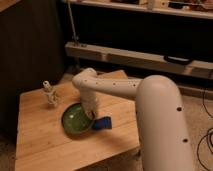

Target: Drag the ceramic bowl in a circle

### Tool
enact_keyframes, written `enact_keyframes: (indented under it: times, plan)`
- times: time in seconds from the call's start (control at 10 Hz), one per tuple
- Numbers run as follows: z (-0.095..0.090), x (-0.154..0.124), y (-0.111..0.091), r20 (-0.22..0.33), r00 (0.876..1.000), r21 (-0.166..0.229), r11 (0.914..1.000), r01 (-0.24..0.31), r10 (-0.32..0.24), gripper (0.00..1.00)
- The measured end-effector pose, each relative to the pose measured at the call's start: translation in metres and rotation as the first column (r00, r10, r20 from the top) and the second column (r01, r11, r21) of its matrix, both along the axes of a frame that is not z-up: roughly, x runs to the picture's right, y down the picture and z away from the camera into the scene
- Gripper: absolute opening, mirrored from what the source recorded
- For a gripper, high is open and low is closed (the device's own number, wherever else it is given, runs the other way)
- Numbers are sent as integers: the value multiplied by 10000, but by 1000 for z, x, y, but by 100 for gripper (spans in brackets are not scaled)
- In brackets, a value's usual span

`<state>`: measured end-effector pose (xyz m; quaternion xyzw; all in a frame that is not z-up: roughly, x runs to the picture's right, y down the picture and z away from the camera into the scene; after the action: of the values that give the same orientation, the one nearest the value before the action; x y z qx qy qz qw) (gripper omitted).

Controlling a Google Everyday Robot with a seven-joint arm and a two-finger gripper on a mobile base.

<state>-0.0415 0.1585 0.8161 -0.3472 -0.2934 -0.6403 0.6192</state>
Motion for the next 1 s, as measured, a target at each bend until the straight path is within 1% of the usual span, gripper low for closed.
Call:
enact_keyframes:
  times: [0.1,0.2,0.3,0.4,0.5,0.7,0.8,0.9,1.0]
  plan:
    - [-20,13,-1,182,9998,-142,9999,6,-3,0]
    - [-30,15,0,321,9995,-232,9997,55,-47,0]
    - [-46,14,6,586,9982,-368,9992,176,-154,0]
    - [-60,7,17,878,9952,-509,9975,482,-436,0]
    - [-77,-5,36,1306,9889,-728,9940,811,-712,0]
    - [-103,-24,70,1986,9758,-1172,9863,1158,-910,0]
    - [-116,-43,92,2514,9631,-1447,9801,1359,-964,0]
    - [-123,-57,104,2867,9529,-1607,9756,1495,-988,0]
    - [-127,-77,117,3268,9396,-1762,9703,1659,-1013,0]
